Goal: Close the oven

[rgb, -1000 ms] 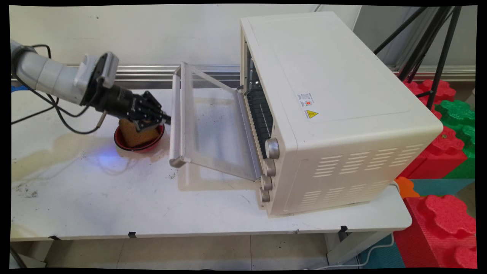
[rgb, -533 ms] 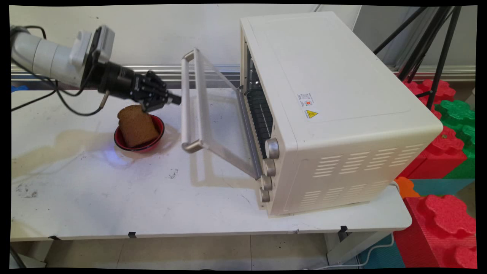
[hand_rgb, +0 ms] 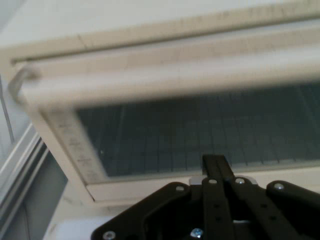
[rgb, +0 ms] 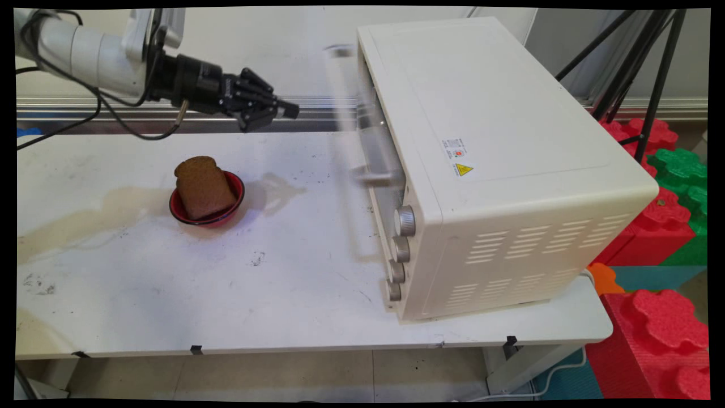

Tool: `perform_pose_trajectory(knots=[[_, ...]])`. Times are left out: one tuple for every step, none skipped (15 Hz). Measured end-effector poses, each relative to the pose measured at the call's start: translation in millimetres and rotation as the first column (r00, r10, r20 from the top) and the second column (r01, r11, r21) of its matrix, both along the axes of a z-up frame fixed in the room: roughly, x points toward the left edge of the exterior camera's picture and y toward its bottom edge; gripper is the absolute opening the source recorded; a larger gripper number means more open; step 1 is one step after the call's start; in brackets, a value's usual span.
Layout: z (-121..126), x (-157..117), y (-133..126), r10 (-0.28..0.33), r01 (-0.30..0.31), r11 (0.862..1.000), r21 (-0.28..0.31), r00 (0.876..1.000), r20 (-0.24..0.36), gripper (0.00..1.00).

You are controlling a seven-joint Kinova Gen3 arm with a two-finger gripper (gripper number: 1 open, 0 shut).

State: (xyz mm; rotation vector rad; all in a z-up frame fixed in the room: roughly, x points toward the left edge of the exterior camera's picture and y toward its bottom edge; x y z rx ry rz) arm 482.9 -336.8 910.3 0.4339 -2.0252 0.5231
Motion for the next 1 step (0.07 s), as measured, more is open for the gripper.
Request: perform_pose_trajectory(knots=[[3.0, -3.5, -3.1, 0.002, -0.002, 1.0, -0.007, 1.0, -0.012, 0.0]])
